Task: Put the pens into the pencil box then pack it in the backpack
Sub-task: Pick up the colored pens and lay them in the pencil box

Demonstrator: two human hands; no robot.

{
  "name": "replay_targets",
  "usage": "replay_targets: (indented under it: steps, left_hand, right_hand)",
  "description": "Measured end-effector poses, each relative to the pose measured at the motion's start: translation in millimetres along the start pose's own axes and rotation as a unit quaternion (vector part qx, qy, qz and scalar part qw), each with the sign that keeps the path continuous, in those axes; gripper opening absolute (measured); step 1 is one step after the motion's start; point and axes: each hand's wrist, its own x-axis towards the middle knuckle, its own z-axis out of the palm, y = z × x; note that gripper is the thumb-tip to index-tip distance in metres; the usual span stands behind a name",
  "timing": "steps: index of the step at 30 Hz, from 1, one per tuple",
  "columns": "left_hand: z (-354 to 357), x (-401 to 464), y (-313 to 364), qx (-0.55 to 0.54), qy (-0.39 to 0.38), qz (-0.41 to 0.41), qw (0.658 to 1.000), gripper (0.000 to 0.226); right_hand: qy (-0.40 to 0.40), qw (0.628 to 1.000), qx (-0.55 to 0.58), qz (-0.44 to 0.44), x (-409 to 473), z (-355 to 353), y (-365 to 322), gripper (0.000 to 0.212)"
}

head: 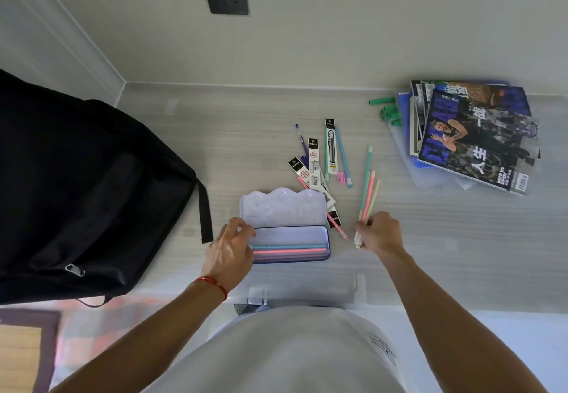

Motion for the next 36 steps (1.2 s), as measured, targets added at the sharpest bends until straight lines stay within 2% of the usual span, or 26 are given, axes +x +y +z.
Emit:
replay_targets:
  steps: [3,6,9,13,16,19,21,23,25,28,32,36]
  left_hand:
    - [-1.4,6.5,12.2,0.005,0.026,0.029,0.999,0.031]
    - [0.3,14.0,29.1,-0.029,0.037,0.065,0.997,0.028]
    - [3.8,21.9,45.6,-0.092,0.020,0.089,0.992,0.022]
    - [6.6,29.5,63.0,-0.188,-0.005,0.070,0.980,0.019]
    - [5.2,34.7,64.0,-0.257,0.025,-0.007,0.966,0.017]
    - [-0.3,39.2,46.6,-0.258,0.072,-0.042,0.962,0.039]
    - [-5.9,40.6,32.9,-0.317,0.039,-0.085,0.944,0.049]
    - [-6.3,40.6,19.4,-0.397,-0.017,-0.139,0.907,0.039]
    - [-3.3,36.1,9.5,-0.389,-0.052,-0.160,0.906,0.014]
    - [3.3,21.7,-1.6,-0.369,-0.084,-0.166,0.911,0.017]
    - [9.8,12.2,-5.6,-0.367,-0.121,-0.176,0.905,0.023]
    - [16.2,14.8,-0.5,-0.391,-0.117,-0.196,0.892,0.022]
  right_hand:
    - [-0.020,0.989,0.141,0.035,-7.1,-7.4,12.4,0.025]
    - [-0.070,0.960,0.267,0.050,-19.3,-14.4,14.0,0.030]
    - [-0.119,0.932,0.343,0.016,-35.0,-18.6,7.5,0.027]
    - [-0.188,0.947,0.249,-0.082,-58.0,-8.9,-6.6,0.022]
    - [-0.249,0.947,0.119,-0.165,-71.4,3.0,-19.8,0.020]
    - [-0.302,0.922,-0.034,-0.242,-79.1,9.6,-27.9,0.018]
    - [-0.332,0.883,-0.152,-0.294,-81.8,11.1,-31.1,0.015]
    - [-0.325,0.856,-0.229,-0.330,-82.9,12.5,-34.9,0.015]
    - [-0.303,0.846,-0.272,-0.344,-81.6,12.6,-40.1,0.016]
    - [-0.254,0.852,-0.292,-0.352,-75.4,10.6,-46.5,0.017]
    - [-0.254,0.898,-0.184,-0.308,-66.0,9.1,-49.2,0.013]
    - [-0.215,0.903,-0.165,-0.333,-59.4,12.6,-48.0,0.013]
